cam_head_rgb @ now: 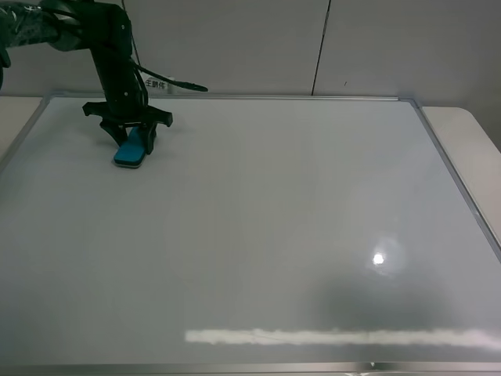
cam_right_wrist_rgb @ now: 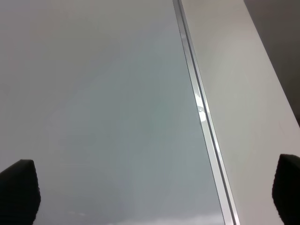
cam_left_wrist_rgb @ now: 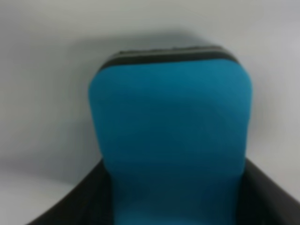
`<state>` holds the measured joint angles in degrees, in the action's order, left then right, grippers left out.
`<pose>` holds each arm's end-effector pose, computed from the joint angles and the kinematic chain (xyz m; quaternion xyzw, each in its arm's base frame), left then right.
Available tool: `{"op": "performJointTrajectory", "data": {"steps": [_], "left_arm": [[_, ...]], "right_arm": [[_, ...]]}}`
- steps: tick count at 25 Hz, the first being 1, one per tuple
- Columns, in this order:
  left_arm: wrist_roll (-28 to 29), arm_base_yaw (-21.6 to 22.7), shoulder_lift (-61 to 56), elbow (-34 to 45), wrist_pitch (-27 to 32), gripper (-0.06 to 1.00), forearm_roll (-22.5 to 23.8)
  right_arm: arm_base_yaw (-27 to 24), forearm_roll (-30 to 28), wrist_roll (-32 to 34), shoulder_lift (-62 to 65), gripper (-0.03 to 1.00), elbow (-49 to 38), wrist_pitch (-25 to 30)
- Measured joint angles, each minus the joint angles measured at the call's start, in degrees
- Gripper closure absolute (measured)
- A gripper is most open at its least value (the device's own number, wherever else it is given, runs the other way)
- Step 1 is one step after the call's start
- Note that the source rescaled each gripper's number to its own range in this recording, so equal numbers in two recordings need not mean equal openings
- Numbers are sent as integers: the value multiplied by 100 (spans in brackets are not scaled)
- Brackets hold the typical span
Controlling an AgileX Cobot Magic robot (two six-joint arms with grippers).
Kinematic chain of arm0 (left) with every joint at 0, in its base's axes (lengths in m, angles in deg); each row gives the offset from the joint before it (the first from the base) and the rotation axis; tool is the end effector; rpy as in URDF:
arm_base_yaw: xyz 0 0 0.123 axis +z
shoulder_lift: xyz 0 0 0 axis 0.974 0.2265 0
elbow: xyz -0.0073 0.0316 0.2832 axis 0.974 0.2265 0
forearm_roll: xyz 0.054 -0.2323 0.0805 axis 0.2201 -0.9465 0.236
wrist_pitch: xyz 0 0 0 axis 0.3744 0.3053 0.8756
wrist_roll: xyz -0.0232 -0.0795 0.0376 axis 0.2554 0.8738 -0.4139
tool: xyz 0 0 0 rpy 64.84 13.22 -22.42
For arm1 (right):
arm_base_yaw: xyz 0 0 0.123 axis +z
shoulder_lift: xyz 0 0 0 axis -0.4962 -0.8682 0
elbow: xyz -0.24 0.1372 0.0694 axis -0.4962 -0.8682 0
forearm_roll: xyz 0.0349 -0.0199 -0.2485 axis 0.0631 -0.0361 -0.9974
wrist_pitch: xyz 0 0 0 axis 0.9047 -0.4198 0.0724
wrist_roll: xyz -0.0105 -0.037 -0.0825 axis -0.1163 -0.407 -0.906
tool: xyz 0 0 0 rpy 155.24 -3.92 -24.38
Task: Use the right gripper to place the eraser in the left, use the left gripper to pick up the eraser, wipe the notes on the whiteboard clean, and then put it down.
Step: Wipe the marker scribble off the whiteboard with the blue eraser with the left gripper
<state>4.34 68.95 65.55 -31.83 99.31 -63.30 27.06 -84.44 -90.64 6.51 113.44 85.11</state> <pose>0.4834 -0.0661 0.1134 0.0463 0.9989 0.0078 0.0037 -0.0059 0.0014 0.2786 0.0108 0.8509 -0.0115 0.5252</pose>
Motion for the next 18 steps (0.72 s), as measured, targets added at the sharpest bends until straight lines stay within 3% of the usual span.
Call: {"op": "performJointTrajectory", "data": {"steps": [8,13,18], "left_arm": [[0,389,-552,1215,22,92,89],[18,185,-1037,2147,-243,92,67],[22,-98,-1185,2451,-303,92,3]], "right_arm": [[0,0,0,0,-3,0,0],[0,0,0,0,-3,0,0],[0,0,0,0,-3,0,0]]}}
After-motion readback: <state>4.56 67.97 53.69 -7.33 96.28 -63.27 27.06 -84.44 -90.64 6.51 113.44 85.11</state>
